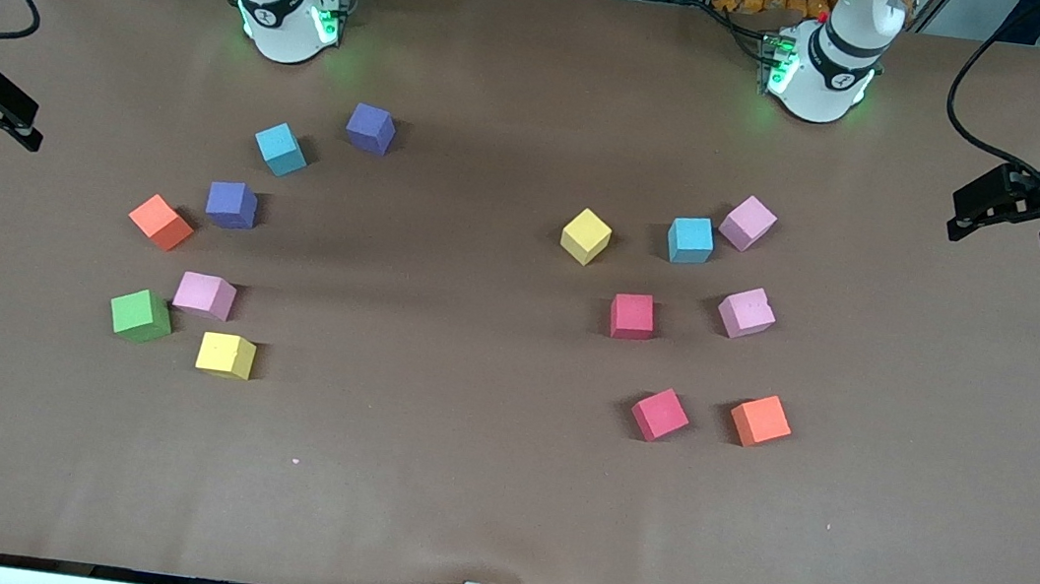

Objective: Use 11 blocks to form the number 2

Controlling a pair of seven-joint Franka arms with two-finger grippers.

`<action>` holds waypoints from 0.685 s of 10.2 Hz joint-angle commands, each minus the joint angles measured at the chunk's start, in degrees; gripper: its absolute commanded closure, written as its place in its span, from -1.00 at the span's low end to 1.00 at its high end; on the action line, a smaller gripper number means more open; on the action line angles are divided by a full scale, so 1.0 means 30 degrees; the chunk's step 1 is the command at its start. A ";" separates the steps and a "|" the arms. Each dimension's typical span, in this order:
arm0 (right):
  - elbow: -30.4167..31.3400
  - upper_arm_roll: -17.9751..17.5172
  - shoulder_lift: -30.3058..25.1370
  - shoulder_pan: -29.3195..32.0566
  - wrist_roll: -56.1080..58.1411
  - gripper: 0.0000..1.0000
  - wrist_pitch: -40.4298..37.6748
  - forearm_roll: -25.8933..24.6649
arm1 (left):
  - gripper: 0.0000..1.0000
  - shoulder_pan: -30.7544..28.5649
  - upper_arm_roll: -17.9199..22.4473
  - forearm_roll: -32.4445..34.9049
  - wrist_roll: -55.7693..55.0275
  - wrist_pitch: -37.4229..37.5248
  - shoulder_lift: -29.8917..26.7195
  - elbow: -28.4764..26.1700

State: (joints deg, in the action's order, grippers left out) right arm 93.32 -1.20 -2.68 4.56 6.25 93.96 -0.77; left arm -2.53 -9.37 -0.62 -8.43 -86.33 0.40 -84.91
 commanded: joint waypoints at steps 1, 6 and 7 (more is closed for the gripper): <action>0.0476 0.0253 -0.0483 -0.0203 -0.0327 -1.00 0.0174 0.0403 | -1.00 0.0054 -0.0012 -0.0026 0.0233 0.0389 0.0129 0.0383; 0.0563 0.0224 -0.0483 -0.0115 -0.0327 -1.00 0.0115 0.0403 | -1.00 0.0170 -0.0070 0.0090 -0.0319 0.0389 0.0741 0.0324; 0.0622 0.0224 -0.0483 -0.0115 -0.0356 -1.00 0.0144 0.0490 | -1.00 0.0316 -0.0274 0.0090 -0.1339 0.0389 0.1122 0.0266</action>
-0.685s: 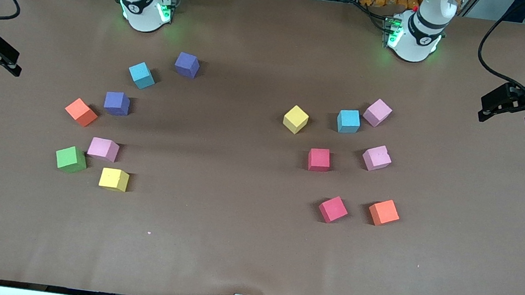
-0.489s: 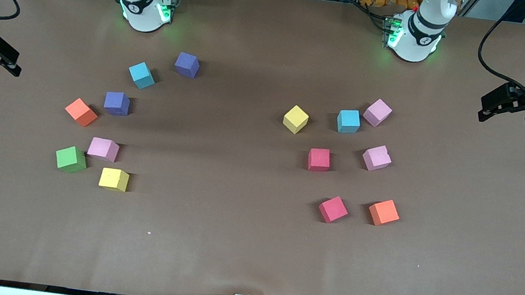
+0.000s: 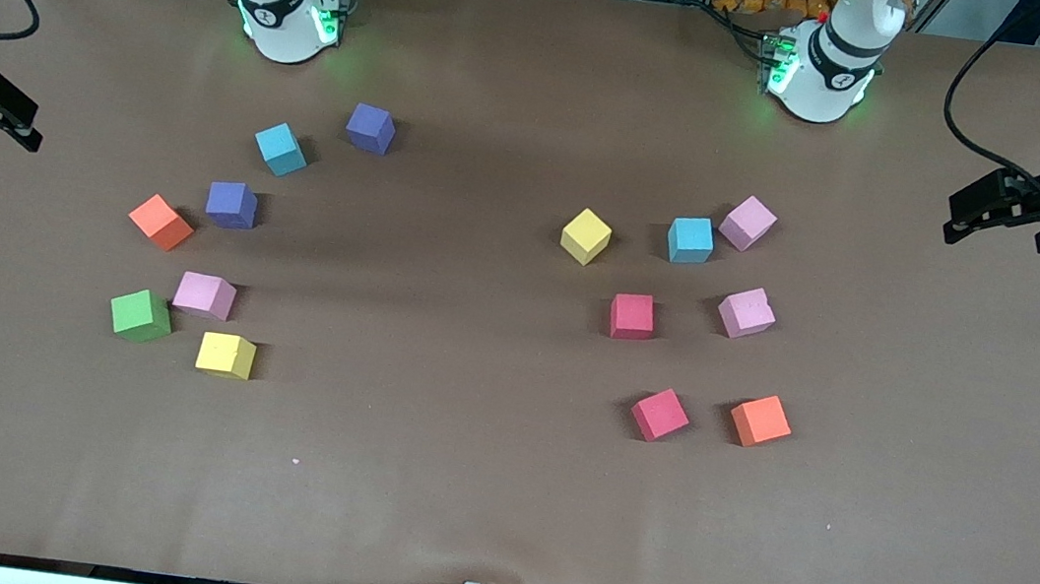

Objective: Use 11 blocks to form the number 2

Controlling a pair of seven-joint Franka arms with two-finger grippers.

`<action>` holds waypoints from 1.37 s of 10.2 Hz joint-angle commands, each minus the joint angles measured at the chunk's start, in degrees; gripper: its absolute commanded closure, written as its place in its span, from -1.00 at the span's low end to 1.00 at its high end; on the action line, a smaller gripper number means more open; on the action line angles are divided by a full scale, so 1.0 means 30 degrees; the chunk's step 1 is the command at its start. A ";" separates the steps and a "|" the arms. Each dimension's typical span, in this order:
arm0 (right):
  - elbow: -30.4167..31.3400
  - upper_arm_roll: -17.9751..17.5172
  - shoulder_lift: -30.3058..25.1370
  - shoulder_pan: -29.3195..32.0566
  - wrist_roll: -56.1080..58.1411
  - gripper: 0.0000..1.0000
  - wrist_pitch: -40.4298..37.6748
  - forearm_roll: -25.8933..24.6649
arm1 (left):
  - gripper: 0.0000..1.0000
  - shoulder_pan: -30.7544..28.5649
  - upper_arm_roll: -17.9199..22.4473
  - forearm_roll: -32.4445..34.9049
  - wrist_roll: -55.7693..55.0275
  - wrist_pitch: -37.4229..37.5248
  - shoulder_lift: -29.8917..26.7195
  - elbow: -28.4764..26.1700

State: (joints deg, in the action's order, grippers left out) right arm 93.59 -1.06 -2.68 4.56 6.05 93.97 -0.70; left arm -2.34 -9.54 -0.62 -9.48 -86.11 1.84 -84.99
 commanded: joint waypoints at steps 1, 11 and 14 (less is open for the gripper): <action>0.0530 0.0179 -0.0483 -0.0057 -0.0406 -1.00 0.0085 0.0788 | -1.00 0.0252 -0.0246 -0.0085 -0.1318 0.0315 0.1052 0.0264; 0.1789 0.0120 0.0771 -0.0671 -0.1872 -1.00 0.1370 0.0645 | -1.00 0.0193 -0.0803 -0.0644 -0.2987 -0.7084 0.1553 -0.7051; 0.3368 0.0062 0.2672 -0.1461 -0.1930 -1.00 0.4818 0.0674 | -1.00 0.0921 -0.0832 -0.0498 -0.5498 -0.8293 0.3538 -0.7148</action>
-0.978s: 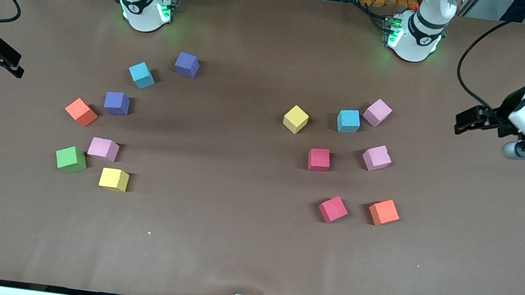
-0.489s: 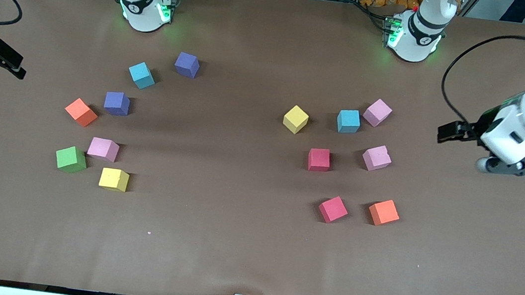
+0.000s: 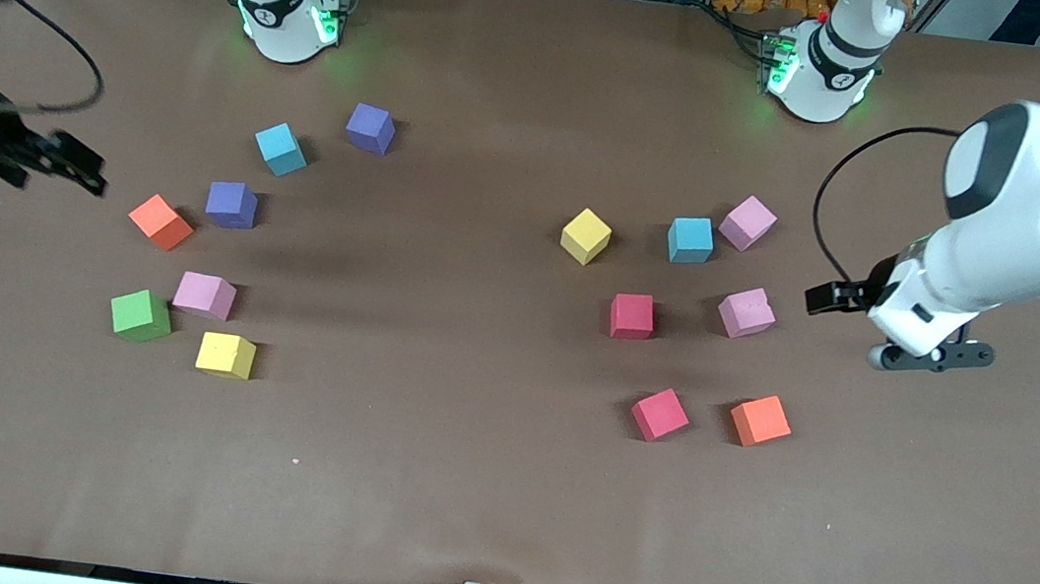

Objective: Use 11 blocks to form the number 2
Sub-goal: 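Grasp the yellow cube with the right gripper while the left gripper grasps pink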

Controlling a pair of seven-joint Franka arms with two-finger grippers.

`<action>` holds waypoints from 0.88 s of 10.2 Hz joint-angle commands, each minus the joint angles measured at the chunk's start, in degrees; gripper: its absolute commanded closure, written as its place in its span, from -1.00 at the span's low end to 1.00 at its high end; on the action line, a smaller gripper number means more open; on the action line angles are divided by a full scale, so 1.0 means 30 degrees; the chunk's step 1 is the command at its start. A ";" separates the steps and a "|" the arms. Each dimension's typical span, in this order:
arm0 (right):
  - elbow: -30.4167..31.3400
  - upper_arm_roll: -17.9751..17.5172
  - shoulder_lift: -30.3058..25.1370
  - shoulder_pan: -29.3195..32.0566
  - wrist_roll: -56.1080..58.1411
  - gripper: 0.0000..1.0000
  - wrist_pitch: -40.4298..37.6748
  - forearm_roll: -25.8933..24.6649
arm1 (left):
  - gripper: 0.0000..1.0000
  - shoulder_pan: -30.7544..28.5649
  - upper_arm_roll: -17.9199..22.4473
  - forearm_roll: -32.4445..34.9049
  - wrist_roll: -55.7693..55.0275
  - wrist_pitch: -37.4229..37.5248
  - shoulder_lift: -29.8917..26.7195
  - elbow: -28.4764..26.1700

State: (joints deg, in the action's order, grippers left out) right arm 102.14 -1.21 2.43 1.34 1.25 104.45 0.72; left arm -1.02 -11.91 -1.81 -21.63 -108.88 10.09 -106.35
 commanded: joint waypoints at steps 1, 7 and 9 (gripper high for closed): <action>0.0438 0.0081 0.2022 -0.0561 -0.0328 -1.00 0.2235 0.0228 | -1.00 0.0720 -0.0045 -0.0099 -0.2273 -0.1434 0.1349 -0.0145; 0.0116 -0.0679 0.7592 -0.0387 -0.0357 -1.00 0.9472 0.0316 | -1.00 0.1807 -0.0045 0.1571 -0.4213 -0.5364 0.2437 -0.3218; 0.0144 -0.0857 0.8533 -0.0589 -0.0357 -1.00 1.1173 0.0286 | -1.00 0.1689 -0.0074 0.1571 -0.4711 -0.6707 0.2701 -0.4272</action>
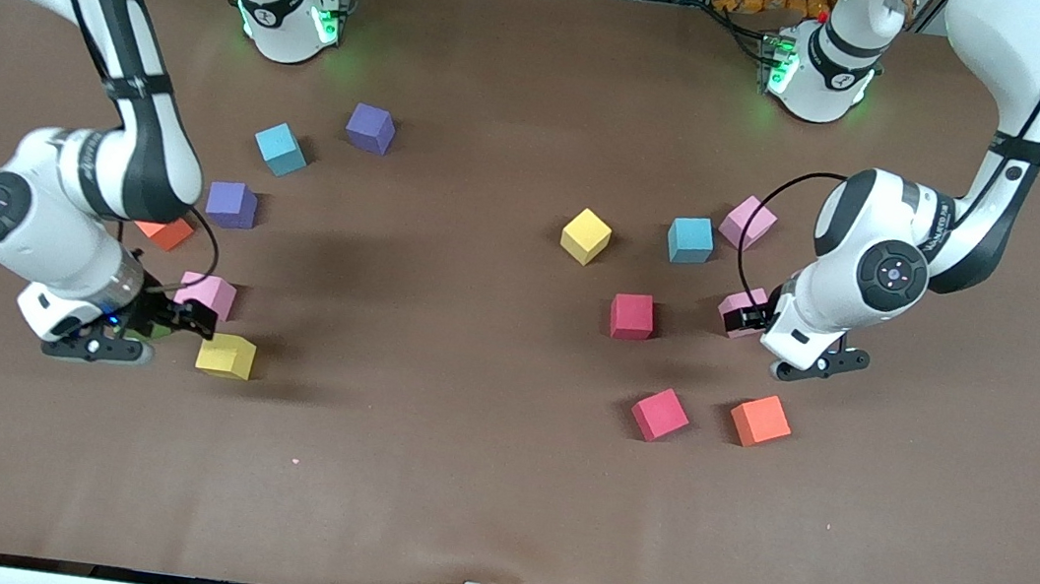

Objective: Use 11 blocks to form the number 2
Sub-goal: 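Grasp the yellow cube with the right gripper while the left gripper grasps pink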

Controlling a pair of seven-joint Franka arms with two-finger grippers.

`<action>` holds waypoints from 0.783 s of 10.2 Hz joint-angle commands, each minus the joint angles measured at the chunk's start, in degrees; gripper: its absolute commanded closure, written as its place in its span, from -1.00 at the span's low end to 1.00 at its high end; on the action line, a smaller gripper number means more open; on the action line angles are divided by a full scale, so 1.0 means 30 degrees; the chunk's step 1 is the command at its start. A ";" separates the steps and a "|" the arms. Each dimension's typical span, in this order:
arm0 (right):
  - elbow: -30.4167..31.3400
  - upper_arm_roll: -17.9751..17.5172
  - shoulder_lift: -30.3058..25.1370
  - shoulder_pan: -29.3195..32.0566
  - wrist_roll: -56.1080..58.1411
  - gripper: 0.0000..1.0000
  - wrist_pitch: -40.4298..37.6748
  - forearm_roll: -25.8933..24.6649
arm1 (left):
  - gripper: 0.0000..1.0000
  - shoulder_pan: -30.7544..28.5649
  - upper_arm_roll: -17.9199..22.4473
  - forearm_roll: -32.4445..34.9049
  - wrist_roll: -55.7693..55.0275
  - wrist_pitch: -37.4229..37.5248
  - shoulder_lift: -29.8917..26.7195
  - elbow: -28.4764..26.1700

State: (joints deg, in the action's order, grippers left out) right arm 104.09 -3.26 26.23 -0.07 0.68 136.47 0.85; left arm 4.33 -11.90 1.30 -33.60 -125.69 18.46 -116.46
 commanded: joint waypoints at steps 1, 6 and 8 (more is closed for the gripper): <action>-0.0623 -0.0144 0.0950 -0.0356 -0.0197 -1.00 0.0653 0.0273 | -1.00 -0.0068 -0.0075 0.0533 -0.1275 -0.1923 0.0029 -0.1487; -0.0858 0.0061 0.3239 -0.0299 -0.0838 -1.00 0.3058 0.0274 | -1.00 0.0079 -0.0016 0.0562 -0.1984 -0.2986 0.1317 -0.2195; -0.0713 0.0061 0.3297 -0.0357 -0.0667 -1.00 0.3115 0.0274 | -1.00 0.0167 0.0013 0.0591 -0.2013 -0.3277 0.1844 -0.2167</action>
State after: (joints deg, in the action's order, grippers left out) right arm 102.75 -3.18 35.94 -0.60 -0.72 146.26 0.91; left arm 4.53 -11.87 1.31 -37.81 -133.86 23.38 -122.49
